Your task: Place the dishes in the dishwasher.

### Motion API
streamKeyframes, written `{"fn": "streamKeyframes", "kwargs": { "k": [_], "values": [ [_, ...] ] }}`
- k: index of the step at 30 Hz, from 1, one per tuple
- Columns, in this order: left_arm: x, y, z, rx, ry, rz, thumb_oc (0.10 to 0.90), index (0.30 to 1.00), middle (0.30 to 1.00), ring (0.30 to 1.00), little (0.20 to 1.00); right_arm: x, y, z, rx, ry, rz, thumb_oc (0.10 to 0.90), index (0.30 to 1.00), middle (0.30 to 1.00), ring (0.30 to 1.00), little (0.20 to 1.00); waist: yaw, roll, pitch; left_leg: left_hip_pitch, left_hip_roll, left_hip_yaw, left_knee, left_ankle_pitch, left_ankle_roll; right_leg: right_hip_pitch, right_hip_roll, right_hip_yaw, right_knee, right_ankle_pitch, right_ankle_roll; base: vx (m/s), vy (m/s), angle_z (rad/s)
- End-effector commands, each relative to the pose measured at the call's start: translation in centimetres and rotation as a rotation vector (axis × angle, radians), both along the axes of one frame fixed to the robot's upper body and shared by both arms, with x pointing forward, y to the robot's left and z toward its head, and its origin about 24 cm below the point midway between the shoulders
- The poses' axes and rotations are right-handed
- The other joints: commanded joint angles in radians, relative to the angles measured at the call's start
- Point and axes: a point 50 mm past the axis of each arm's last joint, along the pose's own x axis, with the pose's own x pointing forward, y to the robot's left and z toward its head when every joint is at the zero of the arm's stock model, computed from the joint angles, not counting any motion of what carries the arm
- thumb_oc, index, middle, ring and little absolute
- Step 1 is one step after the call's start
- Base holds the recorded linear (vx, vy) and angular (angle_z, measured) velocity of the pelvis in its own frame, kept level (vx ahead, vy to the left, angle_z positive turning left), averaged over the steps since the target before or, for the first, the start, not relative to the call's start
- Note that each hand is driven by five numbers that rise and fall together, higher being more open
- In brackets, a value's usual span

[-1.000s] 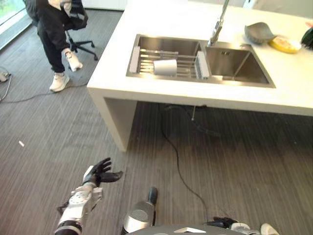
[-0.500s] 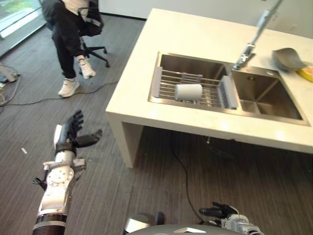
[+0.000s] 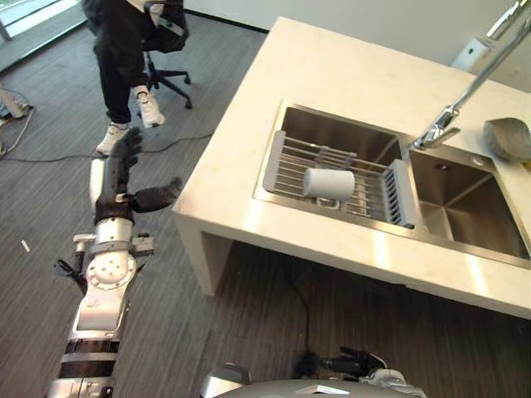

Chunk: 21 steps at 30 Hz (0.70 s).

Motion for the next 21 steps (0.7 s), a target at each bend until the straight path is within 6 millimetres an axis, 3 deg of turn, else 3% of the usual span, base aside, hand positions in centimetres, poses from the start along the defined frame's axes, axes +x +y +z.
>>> {"fn": "streamKeyframes", "kwargs": {
  "k": [1,3,4,8,9,10,11,14,15,18,21],
  "values": [
    [1.1,-4.0,7.0,0.089,-0.307,-0.224,0.800,0.900,0.900,0.900,0.900,0.8,-2.4,0.6,-0.078,-0.030,-0.018,0.800,0.900,0.900,0.900,0.900,0.011,0.079,-0.045,0.009,0.322,0.036,-0.134,0.135,-0.195,0.094,-0.053,0.029,0.014,-0.163,0.166,0.15,-0.219,-0.41],
    [1.3,-4.5,7.0,0.092,-0.302,-0.250,0.800,0.900,0.900,0.900,0.900,0.8,-2.7,0.7,-0.083,-0.035,-0.024,0.800,0.900,0.900,0.900,0.900,0.007,0.085,-0.040,-0.003,0.335,0.034,-0.091,0.152,-0.204,0.103,-0.039,0.027,0.014,-0.173,0.155,0.09,-0.132,-0.21],
    [1.7,-5.7,6.8,0.097,-0.287,-0.302,0.800,0.900,0.900,0.900,0.900,0.9,-3.1,0.8,-0.095,-0.043,-0.037,0.800,0.900,0.900,0.900,0.900,-0.003,0.084,-0.028,-0.032,0.342,0.062,-0.027,0.188,-0.197,0.119,-0.039,0.015,0.014,-0.184,0.142,0.06,-0.109,0.11],
    [2.0,-6.8,7.2,0.120,-0.296,-0.346,0.800,0.900,0.900,0.900,0.900,0.8,-3.7,1.0,-0.109,-0.047,-0.050,0.800,0.900,0.900,0.900,0.900,-0.020,0.076,-0.013,-0.059,0.323,0.119,0.025,0.177,-0.174,0.127,-0.048,0.004,0.014,-0.198,0.137,0.04,-0.065,0.29],
    [2.0,-7.0,7.2,0.137,-0.296,-0.348,0.800,0.900,0.900,0.900,0.900,0.7,-3.8,0.9,-0.111,-0.040,-0.037,0.800,0.900,0.900,0.900,0.900,-0.018,0.073,-0.005,-0.065,0.268,0.114,0.051,0.126,-0.154,0.128,-0.046,0.014,0.014,-0.203,0.136,0.02,-0.046,-0.32],
    [2.0,-7.0,7.3,0.138,-0.297,-0.348,0.800,0.900,0.900,0.900,0.900,0.8,-3.8,1.0,-0.111,-0.041,-0.038,0.800,0.900,0.900,0.900,0.900,-0.018,0.070,-0.005,-0.071,0.262,0.114,0.055,0.127,-0.150,0.125,-0.051,0.014,0.014,-0.199,0.138,-0.01,-0.060,-0.30],
    [2.6,-9.2,8.2,0.192,-0.322,-0.433,0.800,0.900,0.900,0.900,0.900,0.6,-4.1,1.0,-0.110,-0.041,-0.069,0.800,0.900,0.900,0.900,0.900,-0.032,0.039,0.007,-0.159,0.098,0.183,0.112,0.035,-0.085,0.114,-0.077,0.007,0.014,-0.184,0.143,-0.05,0.037,-0.01],
    [2.9,-9.8,7.5,0.227,-0.277,-0.465,0.800,0.900,0.900,0.900,0.900,0.8,-3.0,0.8,-0.091,-0.045,-0.047,0.800,0.900,0.900,0.900,0.900,-0.031,0.060,-0.015,-0.101,0.070,0.177,0.009,0.036,-0.058,0.111,-0.057,0.025,0.014,-0.186,0.151,0.03,0.096,0.29],
    [2.9,-9.8,7.5,0.228,-0.276,-0.466,0.800,0.900,0.900,0.900,0.900,0.8,-2.9,0.7,-0.091,-0.044,-0.047,0.800,0.900,0.900,0.900,0.900,-0.031,0.058,-0.016,-0.097,0.069,0.176,0.001,0.040,-0.057,0.112,-0.058,0.024,0.014,-0.186,0.152,0.01,0.093,-0.27],
    [3.2,-9.7,6.6,0.259,-0.227,-0.475,0.800,0.900,0.900,0.900,0.900,0.9,-0.2,0.4,0.003,-0.076,-0.014,0.800,0.900,0.900,0.900,0.900,-0.061,0.049,-0.040,-0.040,0.043,0.172,-0.113,0.063,-0.046,0.118,-0.067,0.048,0.022,-0.161,0.156,0.05,0.125,-0.17],
    [3.2,-9.7,6.2,0.267,-0.207,-0.485,0.800,0.900,0.900,0.900,0.900,0.9,0.4,0.4,0.014,-0.080,0.027,0.800,0.900,0.900,0.900,0.900,-0.061,0.048,-0.040,-0.005,0.038,0.176,-0.161,0.078,-0.037,0.107,-0.075,0.062,0.067,-0.169,0.157,0.02,0.136,-0.30]
  ]
}}
